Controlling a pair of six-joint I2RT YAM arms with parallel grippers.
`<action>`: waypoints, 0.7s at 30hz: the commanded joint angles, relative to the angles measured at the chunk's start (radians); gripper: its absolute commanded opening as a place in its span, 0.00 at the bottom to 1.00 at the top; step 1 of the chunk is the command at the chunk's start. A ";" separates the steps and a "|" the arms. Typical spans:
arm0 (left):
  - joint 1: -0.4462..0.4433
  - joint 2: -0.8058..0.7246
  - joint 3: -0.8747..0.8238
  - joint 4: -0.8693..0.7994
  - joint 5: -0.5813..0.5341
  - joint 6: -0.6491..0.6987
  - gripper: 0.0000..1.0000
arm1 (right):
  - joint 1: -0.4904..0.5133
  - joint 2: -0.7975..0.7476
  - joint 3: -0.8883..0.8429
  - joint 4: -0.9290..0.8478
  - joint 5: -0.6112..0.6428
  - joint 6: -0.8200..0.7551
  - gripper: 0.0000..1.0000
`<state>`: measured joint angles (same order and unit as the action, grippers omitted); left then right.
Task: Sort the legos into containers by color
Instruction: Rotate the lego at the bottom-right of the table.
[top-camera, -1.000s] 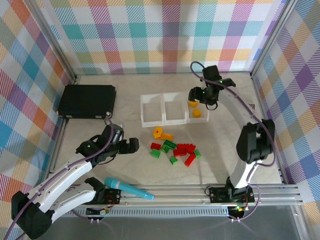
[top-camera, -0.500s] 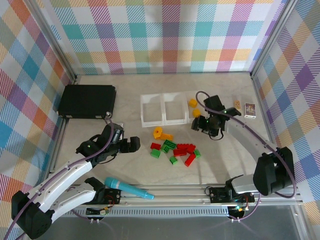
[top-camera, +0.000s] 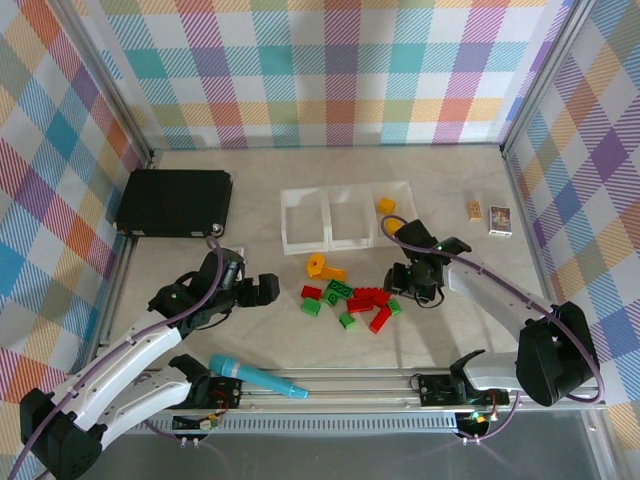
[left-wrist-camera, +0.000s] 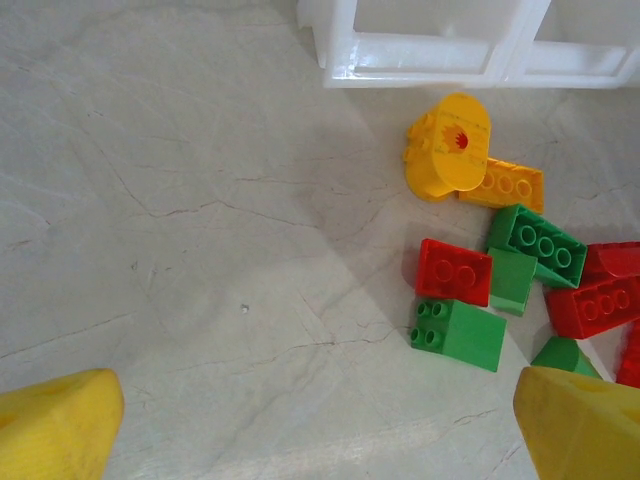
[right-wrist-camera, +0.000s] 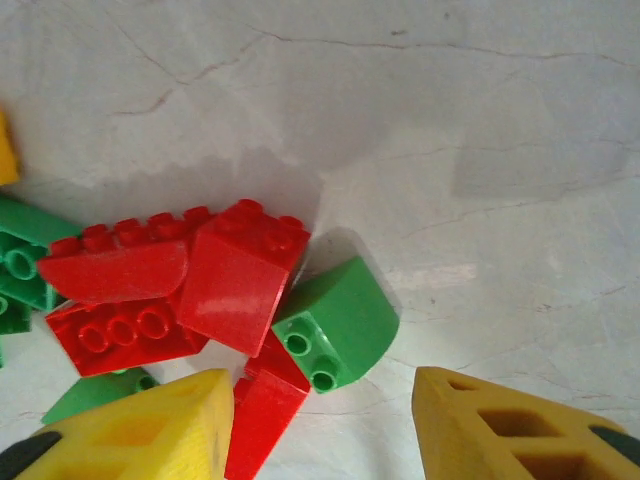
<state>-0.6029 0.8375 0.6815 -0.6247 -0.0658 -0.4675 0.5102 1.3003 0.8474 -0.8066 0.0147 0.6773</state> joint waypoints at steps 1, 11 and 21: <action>-0.013 -0.005 -0.007 0.005 0.014 0.000 1.00 | 0.007 0.001 -0.015 -0.007 0.025 0.006 0.49; -0.014 -0.003 0.001 -0.006 0.009 0.000 1.00 | 0.048 0.117 0.015 0.004 0.004 -0.041 0.48; -0.015 0.000 -0.005 -0.001 0.007 0.004 1.00 | 0.064 0.187 0.031 0.022 0.005 -0.046 0.48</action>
<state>-0.6067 0.8379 0.6815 -0.6250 -0.0605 -0.4675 0.5663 1.4658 0.8562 -0.7971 0.0246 0.6422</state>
